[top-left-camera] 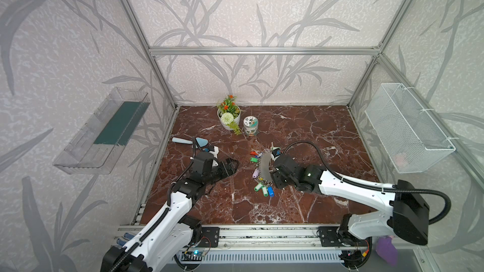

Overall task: Put the keys on the keyring
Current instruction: 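Reach the right gripper to the steel keyring plate while the left arm rises, then lower the right gripper and close it on the steel plate's edge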

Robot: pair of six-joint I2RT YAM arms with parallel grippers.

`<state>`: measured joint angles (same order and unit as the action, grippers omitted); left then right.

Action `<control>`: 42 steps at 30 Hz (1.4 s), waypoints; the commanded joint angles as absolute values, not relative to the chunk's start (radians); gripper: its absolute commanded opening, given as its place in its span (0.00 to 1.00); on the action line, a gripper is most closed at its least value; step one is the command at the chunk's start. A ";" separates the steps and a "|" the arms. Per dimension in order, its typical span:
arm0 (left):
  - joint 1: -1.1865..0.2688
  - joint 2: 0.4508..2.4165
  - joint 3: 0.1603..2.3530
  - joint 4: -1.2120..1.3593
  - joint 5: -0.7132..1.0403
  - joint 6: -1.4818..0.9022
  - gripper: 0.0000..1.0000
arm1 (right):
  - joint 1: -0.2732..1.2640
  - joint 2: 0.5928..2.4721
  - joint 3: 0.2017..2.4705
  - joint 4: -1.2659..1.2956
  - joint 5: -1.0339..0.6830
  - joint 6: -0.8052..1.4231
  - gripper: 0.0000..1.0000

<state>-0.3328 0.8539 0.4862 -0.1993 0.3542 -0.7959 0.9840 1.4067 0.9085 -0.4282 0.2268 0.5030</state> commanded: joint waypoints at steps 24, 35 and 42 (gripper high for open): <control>-0.343 0.777 0.468 -0.199 0.286 -0.758 0.88 | 0.986 1.833 1.272 -0.797 0.225 0.859 0.34; -0.342 0.765 0.457 -0.195 0.281 -0.761 0.87 | 0.983 1.874 1.274 -0.753 0.208 0.859 0.33; -0.342 0.764 0.453 -0.193 0.278 -0.761 0.87 | 0.980 1.874 1.267 -0.748 0.216 0.864 0.31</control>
